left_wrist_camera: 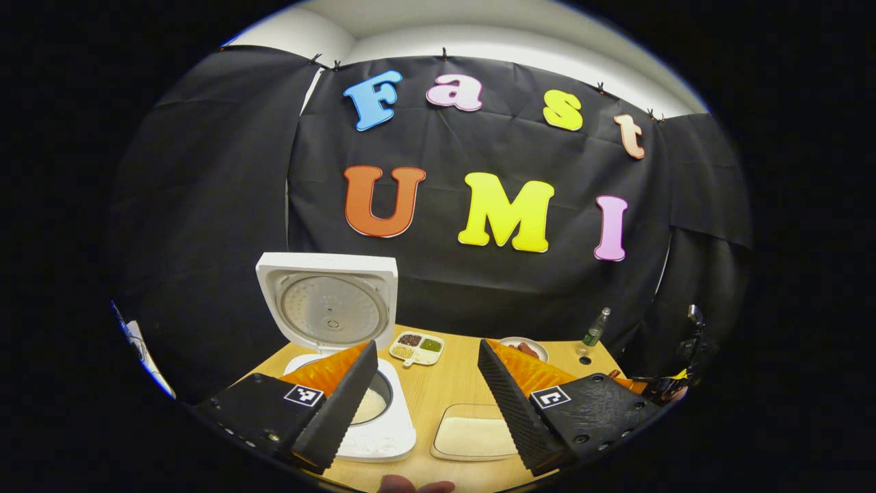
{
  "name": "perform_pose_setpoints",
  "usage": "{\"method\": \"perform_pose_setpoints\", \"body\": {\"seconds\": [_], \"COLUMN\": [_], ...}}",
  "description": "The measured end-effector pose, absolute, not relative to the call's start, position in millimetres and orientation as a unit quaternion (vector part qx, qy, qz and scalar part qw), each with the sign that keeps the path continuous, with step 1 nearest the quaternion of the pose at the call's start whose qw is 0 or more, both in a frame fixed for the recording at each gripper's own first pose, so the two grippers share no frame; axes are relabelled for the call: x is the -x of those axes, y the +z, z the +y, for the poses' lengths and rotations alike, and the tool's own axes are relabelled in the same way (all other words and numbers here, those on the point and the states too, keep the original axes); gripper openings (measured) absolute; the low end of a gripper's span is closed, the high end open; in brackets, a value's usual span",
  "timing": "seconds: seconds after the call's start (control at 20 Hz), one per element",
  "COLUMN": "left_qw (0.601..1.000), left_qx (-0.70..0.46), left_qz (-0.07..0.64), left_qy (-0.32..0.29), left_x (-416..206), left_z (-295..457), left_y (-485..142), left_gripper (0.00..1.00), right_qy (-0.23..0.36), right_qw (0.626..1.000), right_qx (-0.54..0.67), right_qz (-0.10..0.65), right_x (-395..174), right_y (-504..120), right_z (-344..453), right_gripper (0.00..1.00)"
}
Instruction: Close the left gripper, press the button to open the rice cooker; take a wooden spoon from the chopstick holder with the right hand, scoop a spoonful of rice and pour it into the rice cooker, then put the wooden spoon back into the chopstick holder.
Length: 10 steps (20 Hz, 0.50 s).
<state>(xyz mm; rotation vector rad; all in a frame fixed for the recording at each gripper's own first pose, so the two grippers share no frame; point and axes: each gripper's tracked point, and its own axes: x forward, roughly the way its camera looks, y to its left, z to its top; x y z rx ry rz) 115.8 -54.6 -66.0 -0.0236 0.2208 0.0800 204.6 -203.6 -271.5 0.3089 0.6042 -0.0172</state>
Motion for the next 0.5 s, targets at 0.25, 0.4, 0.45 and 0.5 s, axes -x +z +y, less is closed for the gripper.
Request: {"method": "perform_pose_setpoints", "body": {"seconds": [0.25, 0.4, 0.45, 0.5], "left_qw": [0.991, 0.993, 0.993, 0.993], "left_qx": [0.016, 0.029, 0.03, 0.028], "left_qz": [0.112, 0.106, 0.107, 0.108], "left_qy": [0.067, 0.051, 0.044, 0.04], "left_x": [-128, -144, -150, -156], "left_z": [-53, -71, -78, -82], "left_y": [-63, -61, -61, -64], "left_gripper": [0.94, 0.94, 0.94, 0.94], "right_qy": [0.027, 0.037, 0.042, 0.046], "right_qw": [0.93, 0.921, 0.919, 0.918], "right_qx": [-0.169, -0.194, -0.2, -0.205], "right_qz": [0.326, 0.335, 0.336, 0.337], "right_x": [-239, -252, -256, -257], "right_y": [-304, -316, -318, -319], "right_z": [-198, -194, -193, -191], "right_gripper": [0.91, 0.82, 0.67, 0.58]}}
